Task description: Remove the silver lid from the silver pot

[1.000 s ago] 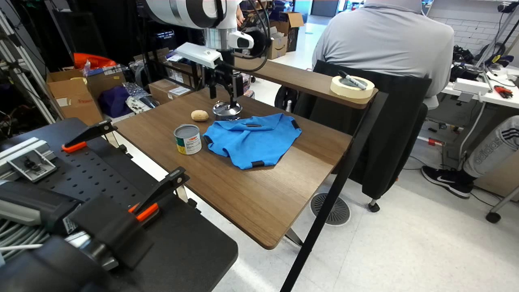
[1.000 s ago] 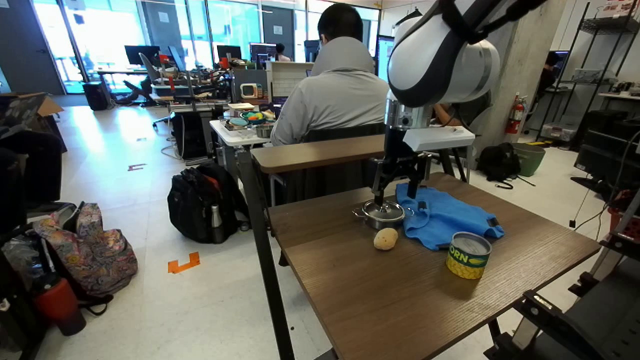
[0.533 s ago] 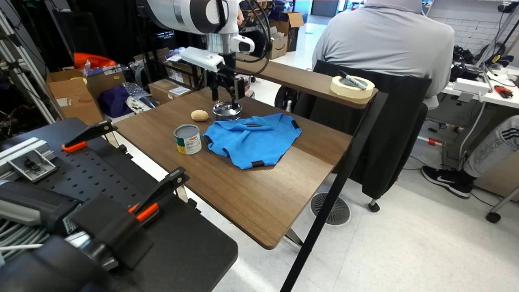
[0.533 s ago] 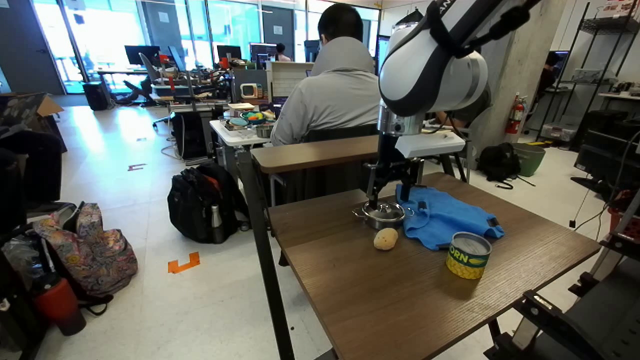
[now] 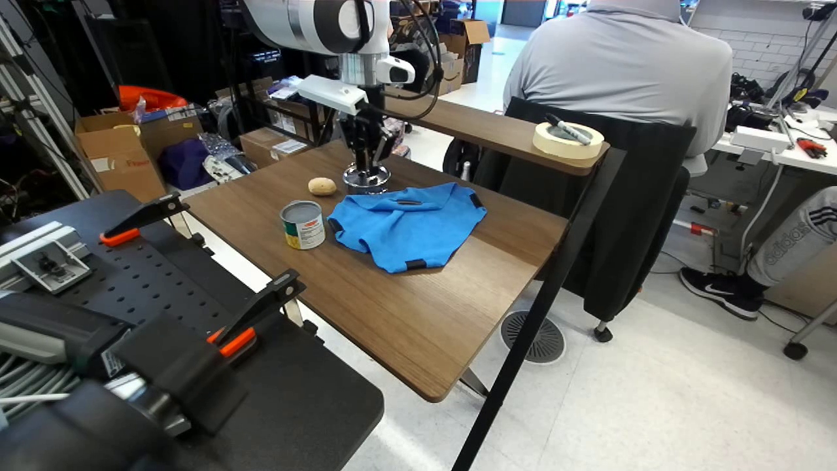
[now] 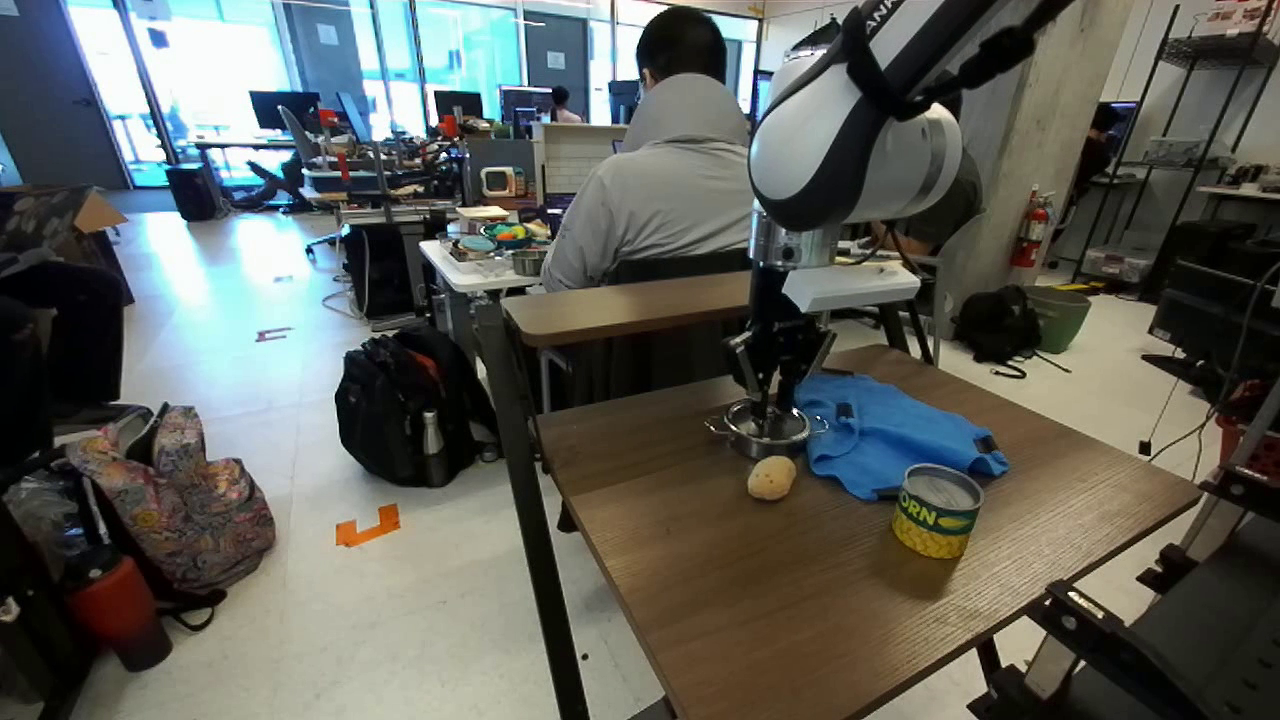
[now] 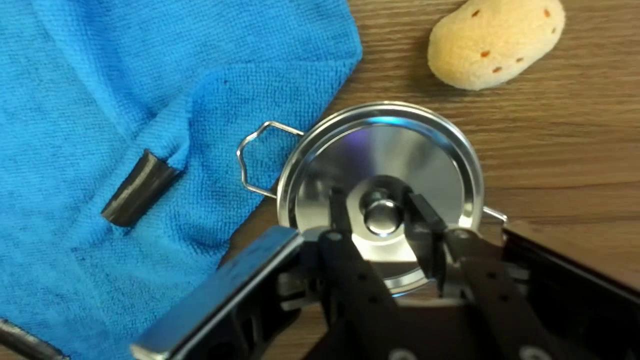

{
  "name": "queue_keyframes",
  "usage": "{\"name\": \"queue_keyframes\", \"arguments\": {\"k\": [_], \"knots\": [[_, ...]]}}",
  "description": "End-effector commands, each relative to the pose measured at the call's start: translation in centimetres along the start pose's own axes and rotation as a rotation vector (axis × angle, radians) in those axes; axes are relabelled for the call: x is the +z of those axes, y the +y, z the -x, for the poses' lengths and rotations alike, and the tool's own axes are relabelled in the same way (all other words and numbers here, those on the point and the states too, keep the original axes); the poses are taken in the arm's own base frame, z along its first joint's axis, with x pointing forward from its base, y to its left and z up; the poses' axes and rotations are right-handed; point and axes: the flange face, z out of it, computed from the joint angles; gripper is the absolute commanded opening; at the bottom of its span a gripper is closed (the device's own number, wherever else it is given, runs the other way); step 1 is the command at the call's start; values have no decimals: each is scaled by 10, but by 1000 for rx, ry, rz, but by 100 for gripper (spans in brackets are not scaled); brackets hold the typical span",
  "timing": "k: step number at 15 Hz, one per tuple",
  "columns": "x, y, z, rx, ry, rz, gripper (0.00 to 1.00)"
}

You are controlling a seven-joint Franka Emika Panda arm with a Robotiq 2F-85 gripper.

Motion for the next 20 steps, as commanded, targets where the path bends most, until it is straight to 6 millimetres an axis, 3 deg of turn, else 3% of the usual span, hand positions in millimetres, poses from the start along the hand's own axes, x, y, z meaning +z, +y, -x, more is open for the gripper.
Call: {"name": "queue_keyframes", "arguments": {"k": [1,2,9,16,20], "knots": [[2,-1,-10,3,-13,24,5],[2,-2,-10,3,-15,23,1],[-7,-4,-6,-12,-24,15,5],[-38,-21,37,-115,-7,48,5],[-49,-48,60,-222,-31,81,5]]}}
